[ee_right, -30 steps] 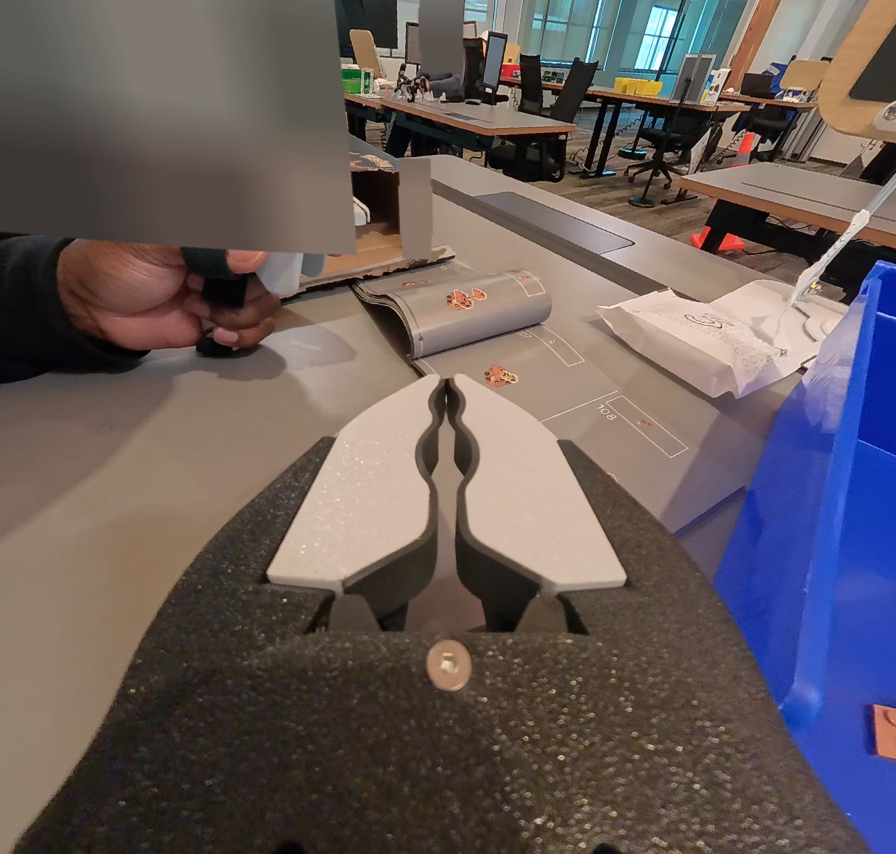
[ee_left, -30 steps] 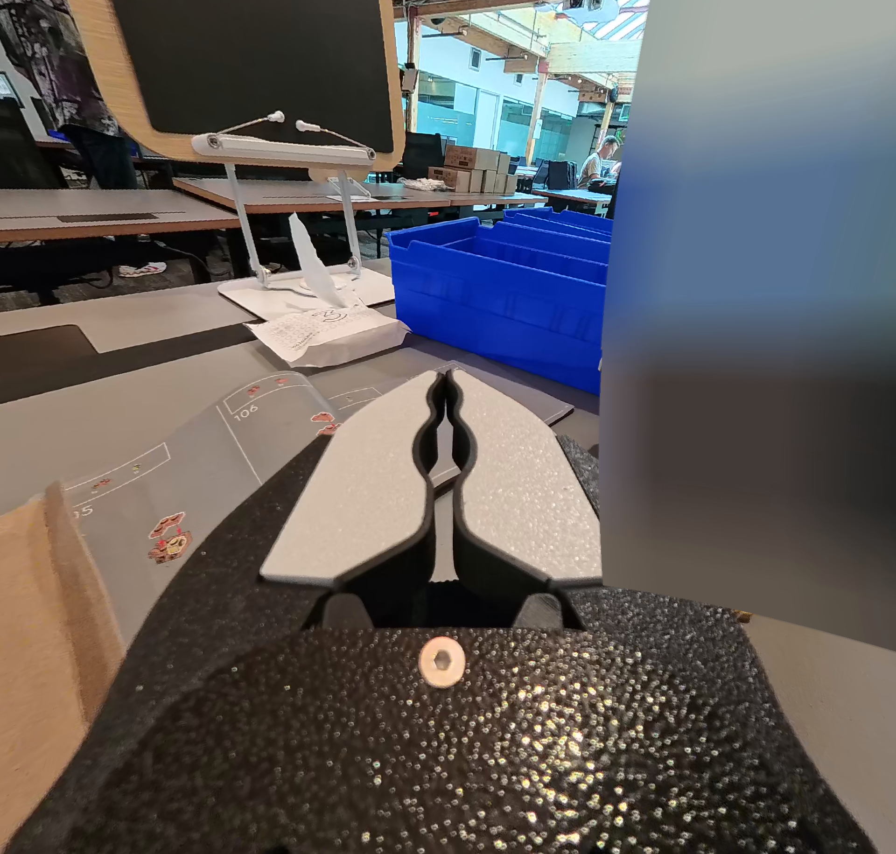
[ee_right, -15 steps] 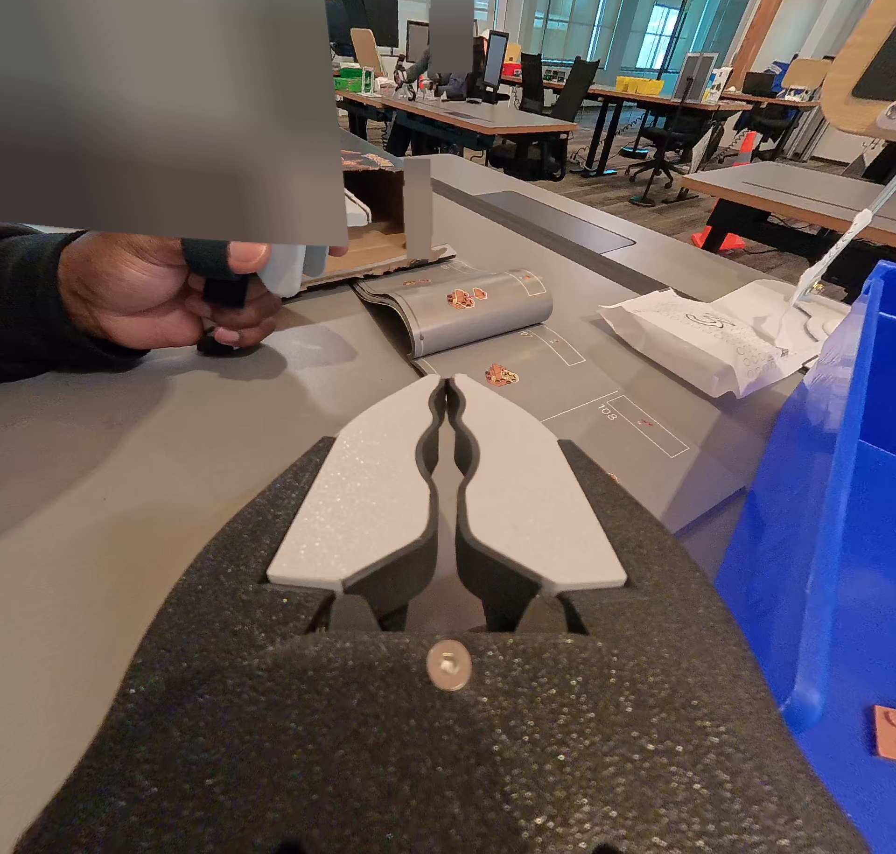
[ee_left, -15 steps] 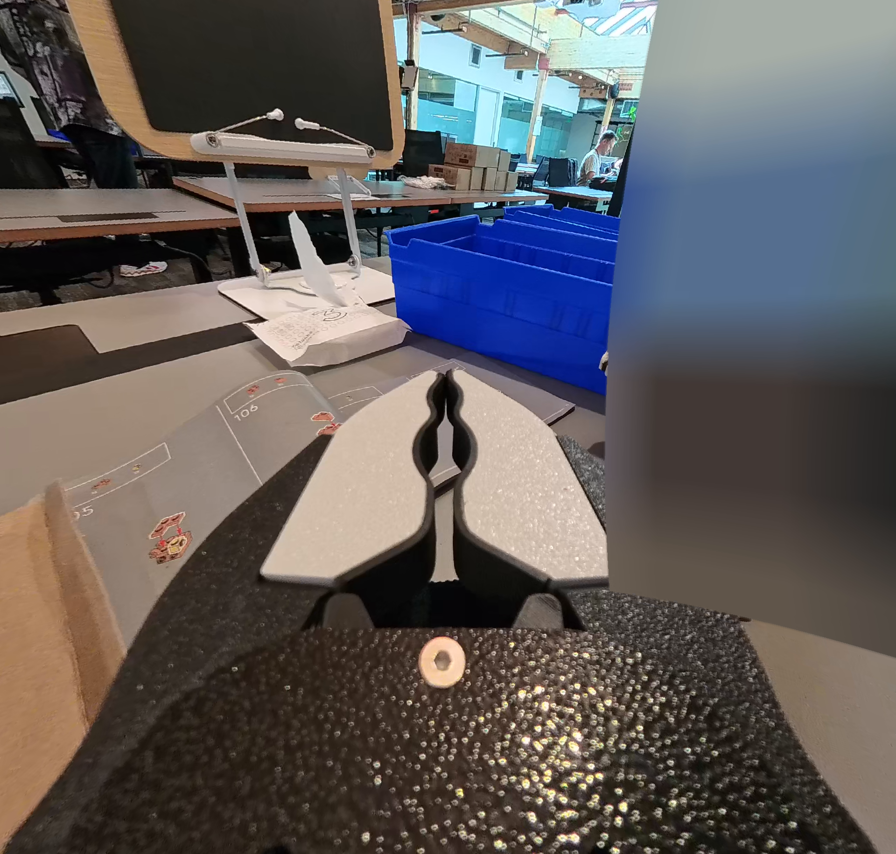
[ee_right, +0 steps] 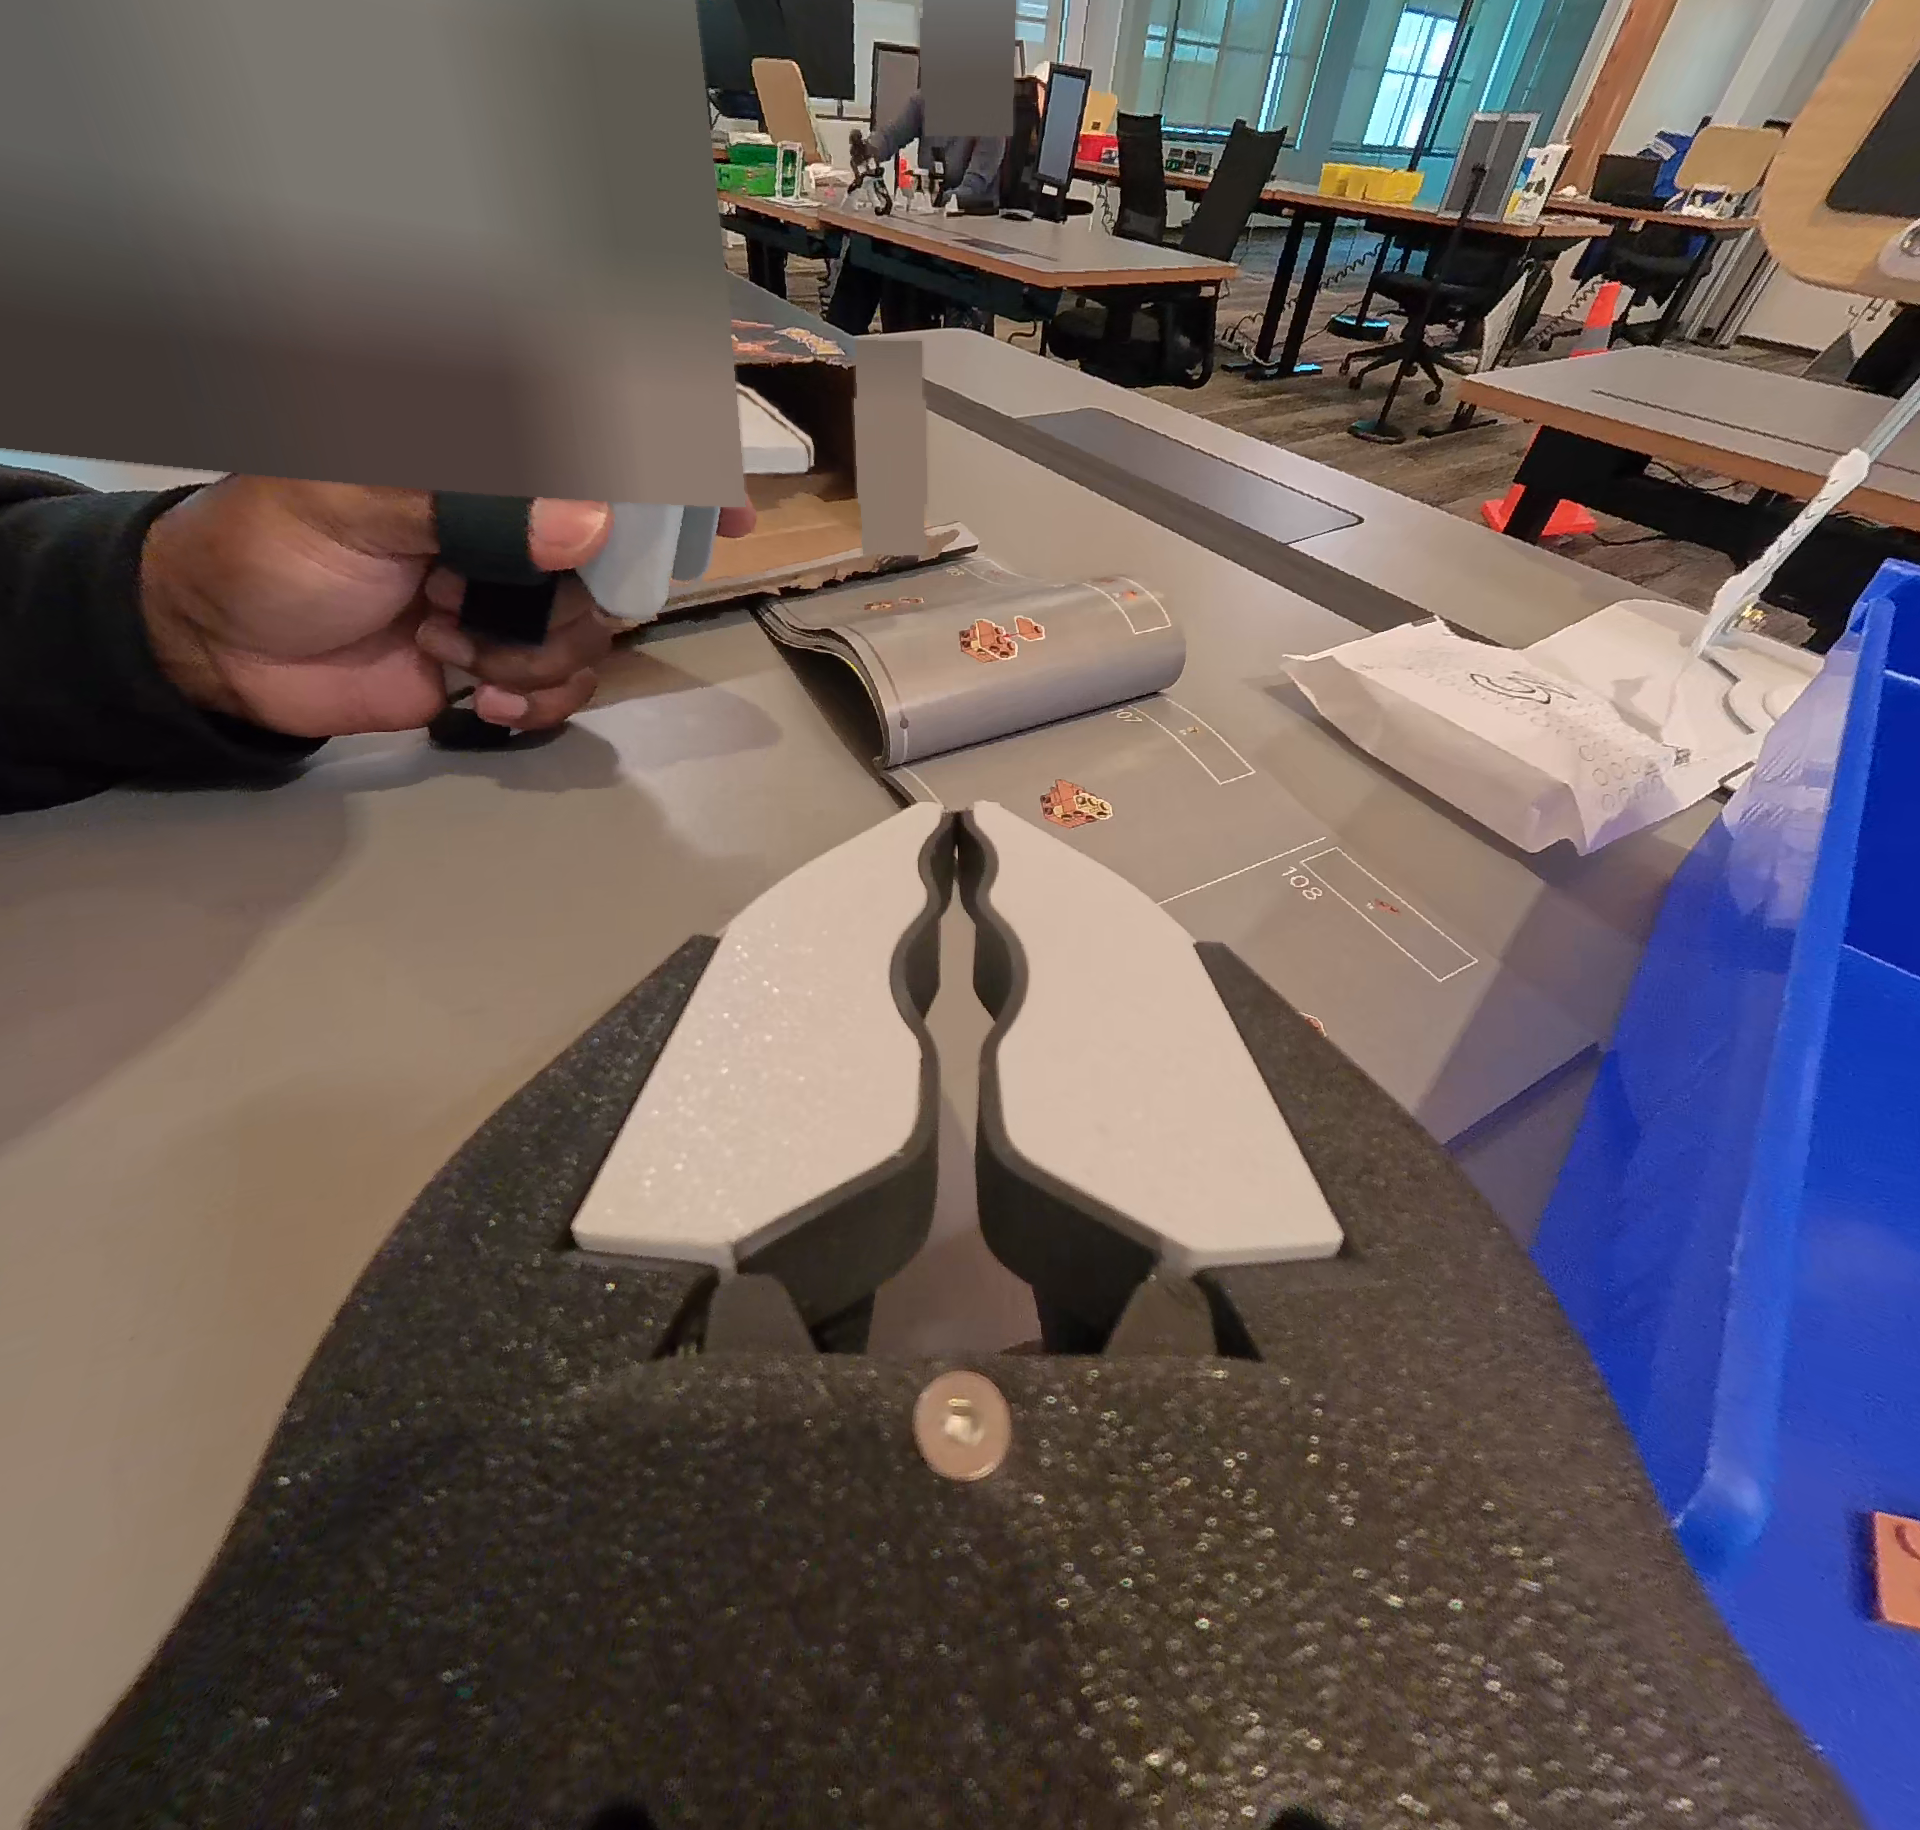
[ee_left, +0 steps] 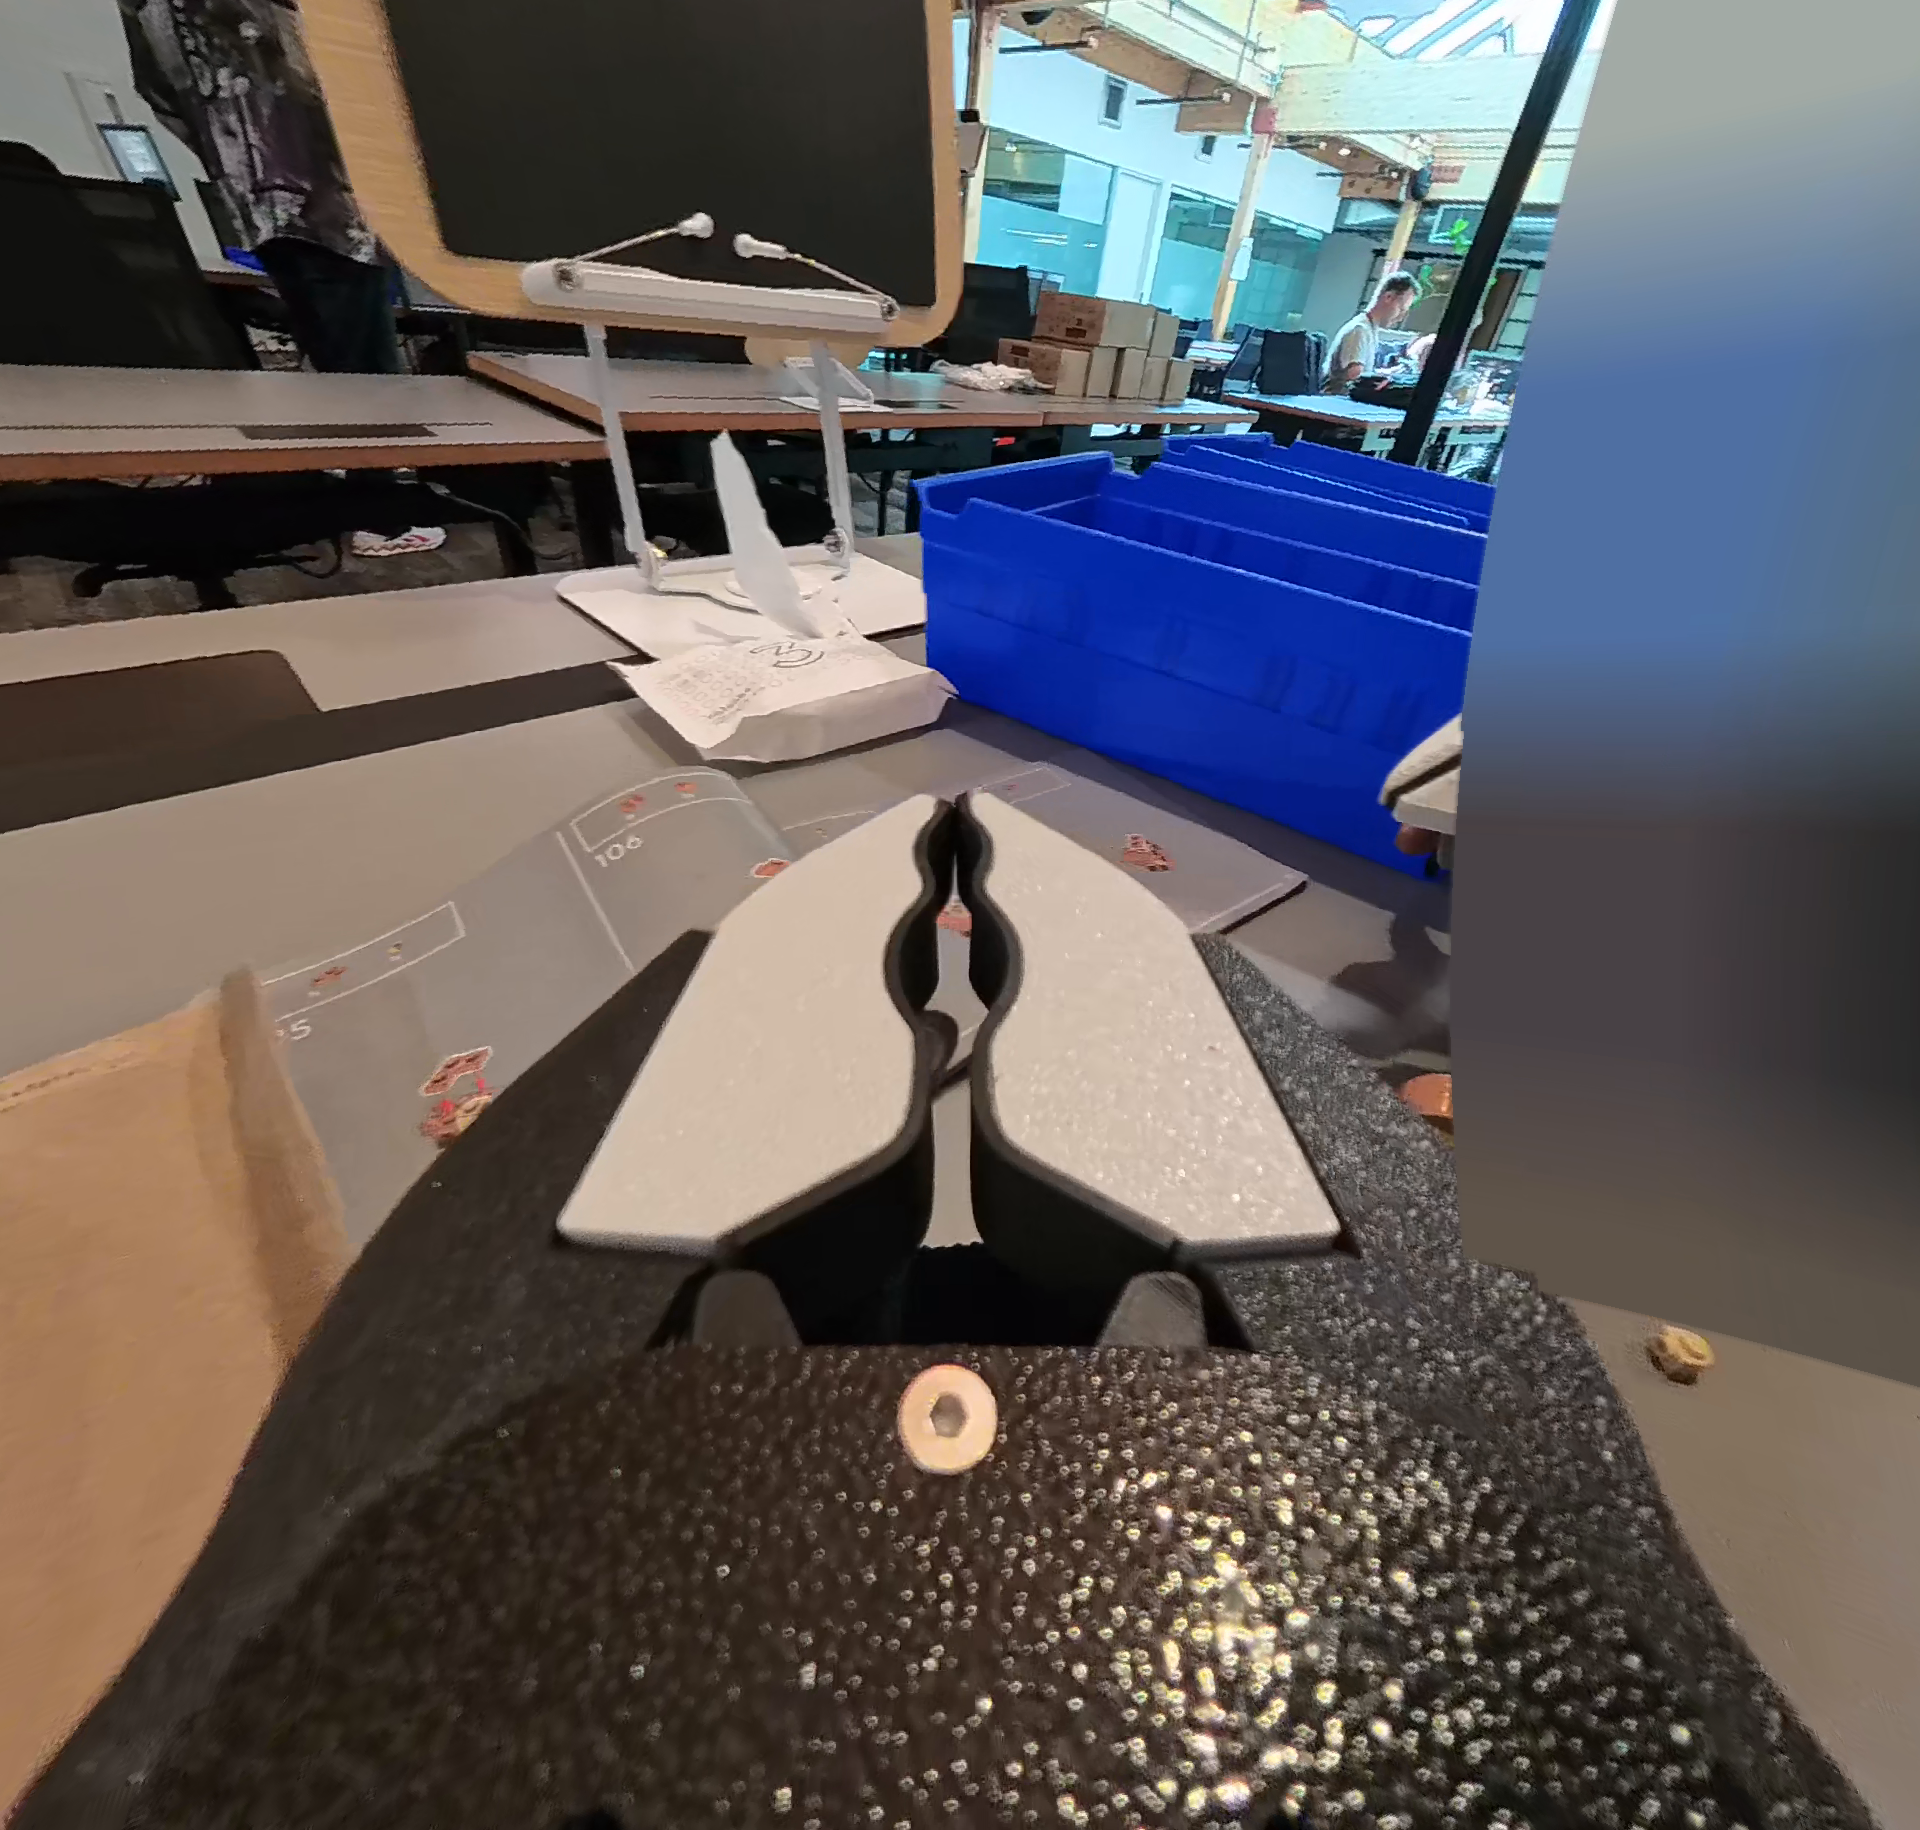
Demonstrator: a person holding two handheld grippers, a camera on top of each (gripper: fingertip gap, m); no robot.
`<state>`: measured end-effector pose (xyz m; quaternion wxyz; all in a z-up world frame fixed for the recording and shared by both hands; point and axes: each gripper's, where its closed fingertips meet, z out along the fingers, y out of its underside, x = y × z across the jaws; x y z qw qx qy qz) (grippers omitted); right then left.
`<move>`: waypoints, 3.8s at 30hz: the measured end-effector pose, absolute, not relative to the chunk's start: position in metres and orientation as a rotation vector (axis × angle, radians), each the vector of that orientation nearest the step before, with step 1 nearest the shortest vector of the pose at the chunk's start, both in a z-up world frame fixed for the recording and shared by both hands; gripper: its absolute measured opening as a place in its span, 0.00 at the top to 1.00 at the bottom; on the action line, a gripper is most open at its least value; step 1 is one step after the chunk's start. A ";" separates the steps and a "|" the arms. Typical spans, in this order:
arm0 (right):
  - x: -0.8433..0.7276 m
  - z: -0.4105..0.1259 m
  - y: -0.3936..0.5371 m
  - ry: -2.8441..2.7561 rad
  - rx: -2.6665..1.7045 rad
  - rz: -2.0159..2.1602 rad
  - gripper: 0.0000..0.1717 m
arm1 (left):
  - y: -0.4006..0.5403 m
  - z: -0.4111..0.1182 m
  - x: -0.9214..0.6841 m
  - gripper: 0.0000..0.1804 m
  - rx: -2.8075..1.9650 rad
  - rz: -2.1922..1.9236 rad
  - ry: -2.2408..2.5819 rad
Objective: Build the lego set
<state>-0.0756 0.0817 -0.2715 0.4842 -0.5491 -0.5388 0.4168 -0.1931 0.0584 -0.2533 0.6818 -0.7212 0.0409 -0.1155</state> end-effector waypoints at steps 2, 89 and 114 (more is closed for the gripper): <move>-0.076 -0.272 0.082 -1.314 -1.338 1.014 1.00 | 0.059 -0.254 -0.199 1.00 -1.621 -0.253 0.067; -0.147 -0.263 0.097 -1.452 -1.360 0.776 0.88 | 0.052 -0.324 -0.223 0.68 -2.245 -0.166 0.233; -0.165 -0.296 0.091 -1.541 -1.409 0.720 0.88 | 0.061 -0.319 -0.195 0.66 -2.154 -0.243 0.286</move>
